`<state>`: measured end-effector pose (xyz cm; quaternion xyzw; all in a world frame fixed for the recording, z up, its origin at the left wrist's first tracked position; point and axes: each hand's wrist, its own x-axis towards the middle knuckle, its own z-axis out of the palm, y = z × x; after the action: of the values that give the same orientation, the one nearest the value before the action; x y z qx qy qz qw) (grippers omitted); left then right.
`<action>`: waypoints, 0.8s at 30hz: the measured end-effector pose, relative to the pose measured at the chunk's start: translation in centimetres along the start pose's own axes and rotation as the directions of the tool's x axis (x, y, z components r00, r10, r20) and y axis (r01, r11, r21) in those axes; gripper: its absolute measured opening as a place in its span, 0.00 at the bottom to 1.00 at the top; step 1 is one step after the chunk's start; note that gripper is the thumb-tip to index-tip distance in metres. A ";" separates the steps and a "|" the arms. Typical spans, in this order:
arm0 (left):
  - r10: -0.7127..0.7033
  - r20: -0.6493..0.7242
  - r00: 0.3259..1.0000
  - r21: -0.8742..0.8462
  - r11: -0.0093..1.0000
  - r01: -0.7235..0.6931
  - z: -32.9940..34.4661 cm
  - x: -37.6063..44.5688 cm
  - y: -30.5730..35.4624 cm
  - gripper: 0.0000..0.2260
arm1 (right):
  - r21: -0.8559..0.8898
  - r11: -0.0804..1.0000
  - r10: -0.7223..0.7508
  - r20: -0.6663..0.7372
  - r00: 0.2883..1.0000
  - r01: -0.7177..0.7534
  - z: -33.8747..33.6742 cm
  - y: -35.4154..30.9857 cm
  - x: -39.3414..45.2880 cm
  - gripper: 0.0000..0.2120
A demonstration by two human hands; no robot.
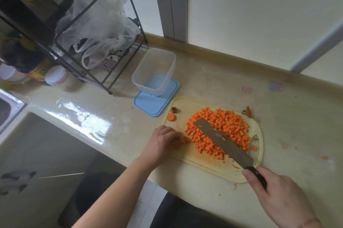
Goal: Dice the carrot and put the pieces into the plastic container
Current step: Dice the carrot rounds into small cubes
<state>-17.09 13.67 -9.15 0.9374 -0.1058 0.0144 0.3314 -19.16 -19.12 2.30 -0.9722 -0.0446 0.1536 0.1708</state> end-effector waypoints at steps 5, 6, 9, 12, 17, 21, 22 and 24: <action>0.076 0.010 0.997 0.041 0.996 -0.076 -0.4 -0.9 -0.1 0.14 | -0.008 1.000 -0.015 0.026 1.000 0.016 -0.2 -0.1 0.0 0.36; 0.090 0.026 0.996 0.069 0.993 -0.092 -0.3 -1.1 -0.1 0.15 | -0.008 1.000 -0.010 0.037 0.999 0.010 -0.2 -0.2 0.0 0.35; 0.085 0.085 0.993 0.075 0.993 -0.091 -0.2 -1.0 -0.2 0.15 | 0.010 1.000 0.000 0.045 0.999 -0.001 -0.3 -0.5 -0.1 0.32; 0.073 0.136 0.988 0.094 0.992 -0.086 -0.2 -0.7 -0.1 0.14 | 0.016 1.000 0.002 0.032 0.999 -0.003 0.0 -0.3 -0.1 0.34; 0.044 0.118 0.992 0.118 0.991 -0.058 -0.4 -0.7 0.0 0.15 | 0.025 1.000 -0.005 0.012 1.000 0.005 0.4 -0.1 -0.1 0.35; 0.031 0.124 0.992 0.123 0.991 -0.047 -0.8 -0.4 0.2 0.15 | 0.045 0.999 -0.006 0.012 1.000 0.006 0.5 -0.1 -0.1 0.32; 0.021 0.123 0.992 0.119 0.992 -0.035 -0.8 -0.2 0.4 0.15 | 0.051 0.999 -0.005 0.014 1.000 0.004 0.5 -0.1 -0.2 0.32; -0.010 0.099 0.995 0.075 0.997 0.002 -0.8 0.4 1.0 0.16 | 0.069 0.998 0.013 0.014 1.000 -0.014 0.4 -0.2 -0.3 0.30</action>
<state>-16.86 13.36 -7.83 0.9490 -0.1188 -0.0294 0.2906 -19.56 -18.87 2.03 -0.9649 -0.0341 0.1630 0.2031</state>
